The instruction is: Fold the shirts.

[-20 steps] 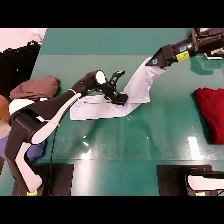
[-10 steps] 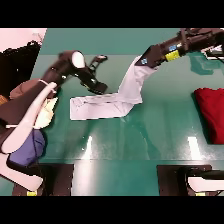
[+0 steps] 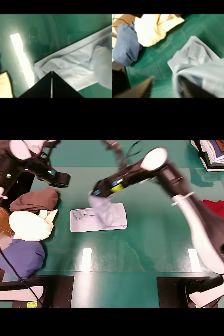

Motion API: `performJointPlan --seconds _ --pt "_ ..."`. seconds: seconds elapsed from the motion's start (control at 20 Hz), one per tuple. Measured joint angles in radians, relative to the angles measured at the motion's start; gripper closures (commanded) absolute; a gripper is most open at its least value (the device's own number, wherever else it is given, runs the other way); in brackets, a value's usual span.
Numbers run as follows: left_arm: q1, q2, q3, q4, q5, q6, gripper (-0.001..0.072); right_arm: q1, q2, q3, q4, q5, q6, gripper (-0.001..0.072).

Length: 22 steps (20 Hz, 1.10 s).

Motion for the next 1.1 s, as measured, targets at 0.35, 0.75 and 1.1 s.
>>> performJointPlan --seconds 0.35,0.75,1.1 --pt "0.056 0.046 0.0 0.006 -0.014 0.002 0.0686 0.071 -0.049 0.0 -0.13 -0.051 -0.005 0.0139" --pt "0.061 0.05 0.0 -0.05 -0.024 0.002 0.0686 -0.209 0.095 -0.297 -0.339 0.137 0.128 0.0138" --pt "0.061 0.05 0.0 -0.111 -0.005 0.002 0.0686 -0.385 0.043 -0.558 -0.013 0.057 0.097 0.0136"
